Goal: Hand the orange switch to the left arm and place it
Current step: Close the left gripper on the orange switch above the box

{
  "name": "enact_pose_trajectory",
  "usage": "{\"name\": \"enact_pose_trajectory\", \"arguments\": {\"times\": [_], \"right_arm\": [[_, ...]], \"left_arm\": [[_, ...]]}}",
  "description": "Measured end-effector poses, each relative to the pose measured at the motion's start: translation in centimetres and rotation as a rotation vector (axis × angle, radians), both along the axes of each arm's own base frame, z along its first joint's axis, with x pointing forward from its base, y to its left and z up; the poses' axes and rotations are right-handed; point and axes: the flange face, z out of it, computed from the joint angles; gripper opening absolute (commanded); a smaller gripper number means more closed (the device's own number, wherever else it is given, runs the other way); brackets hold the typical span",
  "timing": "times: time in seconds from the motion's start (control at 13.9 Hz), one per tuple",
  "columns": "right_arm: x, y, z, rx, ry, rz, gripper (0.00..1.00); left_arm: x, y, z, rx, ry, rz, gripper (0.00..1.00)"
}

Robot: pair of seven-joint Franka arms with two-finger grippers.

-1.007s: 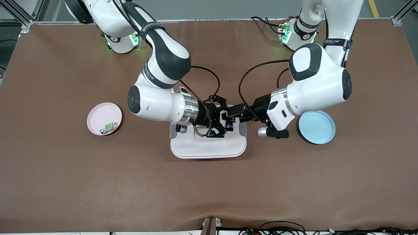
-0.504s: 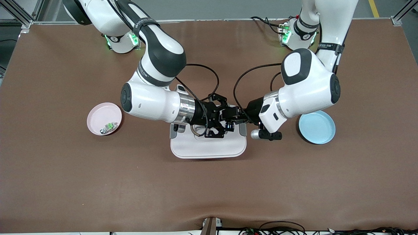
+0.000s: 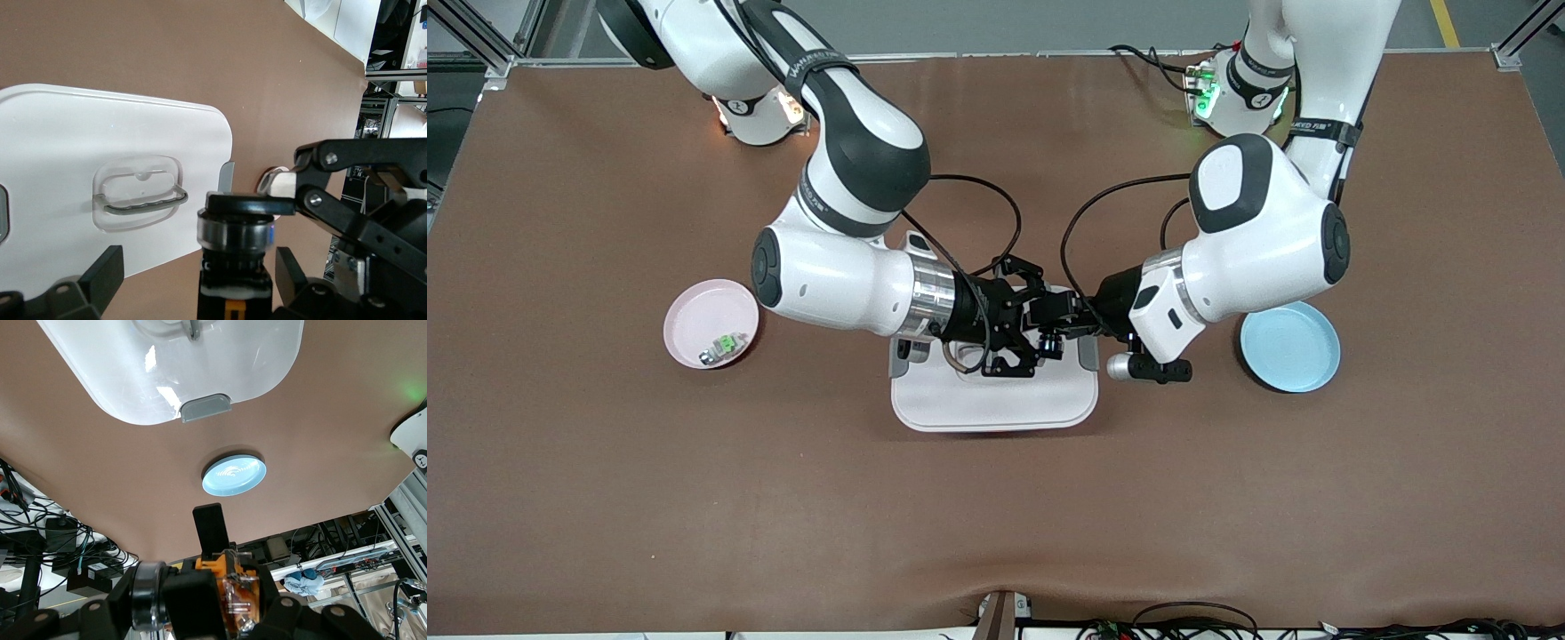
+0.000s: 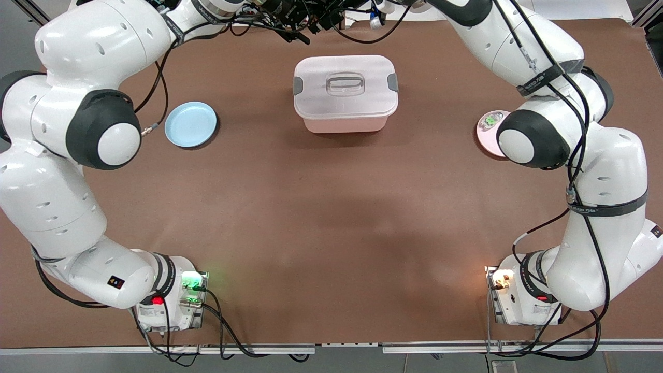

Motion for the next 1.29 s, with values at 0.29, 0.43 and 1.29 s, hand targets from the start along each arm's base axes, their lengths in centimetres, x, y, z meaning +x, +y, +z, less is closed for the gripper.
{"name": "enact_pose_trajectory", "arguments": {"times": [0.29, 0.43, 1.29], "right_arm": [[0.4, -0.4, -0.4, -0.004, 0.003, -0.005, 0.0], [0.5, -0.5, -0.8, -0.006, 0.005, -0.006, 0.0], [0.7, -0.6, -1.3, -0.009, 0.012, -0.007, 0.76]], "left_arm": [[0.1, 0.0, 0.4, -0.003, -0.007, 0.001, 0.83], [0.1, 0.0, 0.5, -0.004, -0.009, 0.001, 0.53], [0.1, -0.3, 1.1, -0.012, -0.023, -0.007, 0.0]]}}
